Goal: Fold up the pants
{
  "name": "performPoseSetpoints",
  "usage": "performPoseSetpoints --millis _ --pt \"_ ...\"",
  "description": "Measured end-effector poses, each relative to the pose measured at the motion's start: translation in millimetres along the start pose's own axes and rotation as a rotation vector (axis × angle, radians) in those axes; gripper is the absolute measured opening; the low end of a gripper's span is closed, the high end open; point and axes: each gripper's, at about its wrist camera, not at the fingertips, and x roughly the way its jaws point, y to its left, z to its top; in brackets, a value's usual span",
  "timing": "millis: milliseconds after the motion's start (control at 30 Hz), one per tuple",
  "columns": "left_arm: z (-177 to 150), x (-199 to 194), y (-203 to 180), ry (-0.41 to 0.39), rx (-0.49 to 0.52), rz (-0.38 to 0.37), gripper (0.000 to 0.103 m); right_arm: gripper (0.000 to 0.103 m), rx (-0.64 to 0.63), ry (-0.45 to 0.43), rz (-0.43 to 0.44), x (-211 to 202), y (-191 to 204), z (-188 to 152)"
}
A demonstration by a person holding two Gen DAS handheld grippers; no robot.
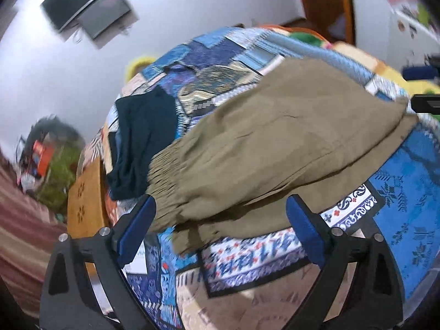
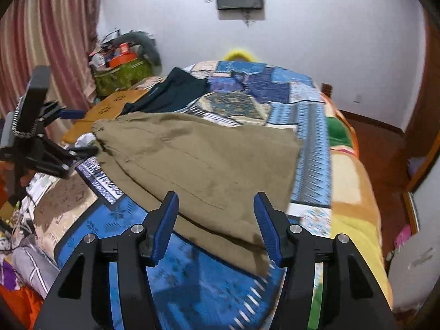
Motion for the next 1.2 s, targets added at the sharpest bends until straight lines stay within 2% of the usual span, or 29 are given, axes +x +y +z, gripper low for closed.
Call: performPoseSetpoints --millis 133,200,267,400,467,533,567,600,633,667,733,833,1000,1200 --pt "9 7 -16 -0.016 0.086 0.012 0.096 0.053 -0.035 0.036 0.045 22 14 3" --pt "16 7 -18 -0.030 0.100 -0.007 0.096 0.053 -0.056 0.052 0.067 31 22 4" --pt "22 6 -16 -0.041 0.097 -0.025 0.092 0.053 -0.082 0.060 0.086 39 30 6" --pt "33 4 -8 -0.041 0.060 -0.081 0.077 0.053 -0.123 0.070 0.101 55 41 11" --pt "36 4 -4 -0.039 0.037 -0.112 0.073 0.047 -0.133 0.062 0.090 61 44 14" --pt "37 4 -3 -0.038 0.035 -0.132 0.067 0.029 -0.139 0.057 0.089 63 45 18" --pt "36 4 -4 -0.037 0.041 -0.139 0.065 0.024 -0.140 0.054 0.089 63 45 19" --pt "34 5 -6 -0.026 0.054 -0.142 0.061 0.015 -0.141 0.046 0.094 61 44 22" --pt "32 6 -9 -0.018 0.062 -0.135 0.051 0.011 -0.144 0.044 0.097 59 44 23" --pt "29 8 -12 -0.006 0.072 -0.120 0.046 0.011 -0.154 0.044 0.095 57 44 25" --pt "26 10 -13 0.006 0.075 -0.118 0.024 0.009 -0.174 0.033 0.087 51 43 28" --pt "27 -1 -9 -0.024 0.049 -0.125 0.016 0.008 -0.191 0.020 0.081 40 42 31" --pt "32 -23 -8 -0.076 0.029 -0.150 0.014 0.007 -0.229 -0.006 0.052 20 44 31" --pt "20 -22 -21 -0.053 0.027 -0.193 0.014 0.007 -0.193 0.017 0.066 18 40 17"
